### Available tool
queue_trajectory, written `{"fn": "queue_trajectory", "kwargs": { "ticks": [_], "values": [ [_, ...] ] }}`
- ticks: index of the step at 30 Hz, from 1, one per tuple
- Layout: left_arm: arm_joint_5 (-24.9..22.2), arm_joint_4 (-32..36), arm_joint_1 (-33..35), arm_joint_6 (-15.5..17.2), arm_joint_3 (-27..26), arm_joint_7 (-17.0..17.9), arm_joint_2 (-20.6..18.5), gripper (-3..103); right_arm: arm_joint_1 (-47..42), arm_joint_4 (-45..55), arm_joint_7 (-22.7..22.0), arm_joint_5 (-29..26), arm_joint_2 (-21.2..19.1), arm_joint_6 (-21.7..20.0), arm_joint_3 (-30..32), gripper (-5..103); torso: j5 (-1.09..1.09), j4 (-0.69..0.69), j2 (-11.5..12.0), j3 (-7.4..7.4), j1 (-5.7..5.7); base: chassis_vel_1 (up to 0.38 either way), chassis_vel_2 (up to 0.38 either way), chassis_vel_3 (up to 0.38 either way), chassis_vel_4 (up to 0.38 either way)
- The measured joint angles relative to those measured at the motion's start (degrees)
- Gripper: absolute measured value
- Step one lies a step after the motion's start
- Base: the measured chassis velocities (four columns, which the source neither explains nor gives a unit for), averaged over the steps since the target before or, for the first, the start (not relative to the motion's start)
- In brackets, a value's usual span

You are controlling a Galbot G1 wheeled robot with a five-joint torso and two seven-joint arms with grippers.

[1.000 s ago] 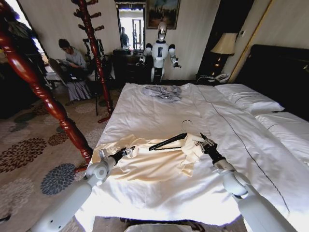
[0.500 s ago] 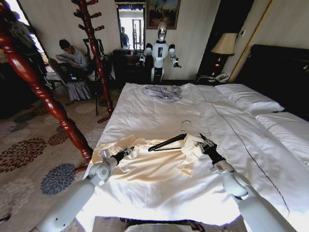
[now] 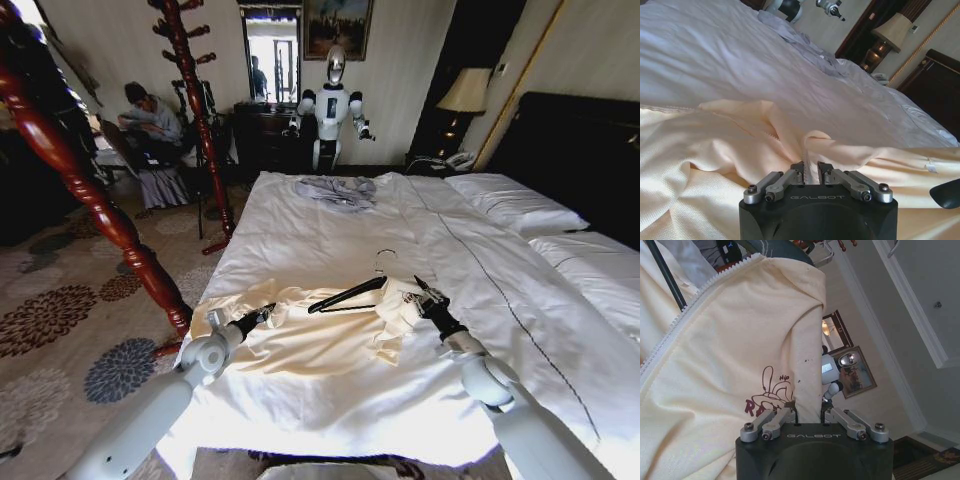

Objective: Pick up the clothes from the bed and hang them on the clothes hanger.

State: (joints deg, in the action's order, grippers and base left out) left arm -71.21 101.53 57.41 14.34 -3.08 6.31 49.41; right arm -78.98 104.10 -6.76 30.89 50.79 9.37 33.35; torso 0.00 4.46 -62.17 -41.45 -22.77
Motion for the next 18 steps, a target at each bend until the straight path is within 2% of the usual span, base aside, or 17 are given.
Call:
{"fn": "queue_trajectory", "kwargs": {
  "ticks": [1,2,4,7,10,11,14,16,18],
  "values": [
    [0.04,0.29,0.24,0.06,-0.07,0.20,-0.11,23,0.04,-0.09,0.02,0.01,0.01,0.02,0.00,20,0.00,0.00,0.00,0.00,0.00,0.000,0.000,0.000,0.000],
    [0.13,0.52,0.45,0.11,-0.12,0.33,-0.25,23,0.12,-0.18,0.02,0.02,0.02,0.04,-0.04,20,0.00,0.00,0.00,0.00,0.00,0.000,0.000,0.000,0.000],
    [0.31,0.94,0.80,0.14,-0.24,0.45,-0.54,34,0.35,-0.32,0.02,0.05,0.09,0.06,-0.26,20,0.00,0.00,0.00,0.00,0.00,0.000,0.000,0.000,0.000],
    [0.39,1.33,1.04,0.15,-0.34,0.56,-0.74,40,0.59,-0.41,0.04,0.05,0.17,0.13,-0.42,20,0.00,0.00,0.00,0.00,0.00,0.000,0.000,0.000,0.000],
    [0.64,1.99,1.43,0.16,-0.53,0.76,-0.90,57,0.78,-0.62,0.11,0.07,0.26,0.33,-0.62,20,0.00,0.01,0.00,0.00,0.00,0.000,0.000,0.000,0.000],
    [0.64,1.99,1.43,0.16,-0.53,0.76,-0.90,57,0.78,-0.62,0.11,0.07,0.26,0.33,-0.62,20,0.00,0.01,0.00,0.00,0.00,0.000,0.000,0.000,0.000],
    [0.87,2.79,2.26,0.15,-0.84,0.80,-1.36,74,1.04,-0.78,0.11,0.11,0.41,0.39,-0.86,20,0.00,0.00,0.00,0.00,0.00,0.000,0.000,0.000,0.000],
    [0.99,2.87,2.39,0.15,-0.84,0.79,-1.44,74,1.13,-0.81,0.11,0.11,0.44,0.39,-0.96,20,0.00,0.00,0.00,0.00,0.00,0.000,0.000,0.000,0.000],
    [1.12,3.09,2.43,0.15,-0.81,0.77,-1.48,84,1.37,-0.83,0.11,0.11,0.46,0.40,-1.17,20,0.00,0.00,0.00,0.00,0.00,0.000,0.000,0.000,0.000]
  ]
}}
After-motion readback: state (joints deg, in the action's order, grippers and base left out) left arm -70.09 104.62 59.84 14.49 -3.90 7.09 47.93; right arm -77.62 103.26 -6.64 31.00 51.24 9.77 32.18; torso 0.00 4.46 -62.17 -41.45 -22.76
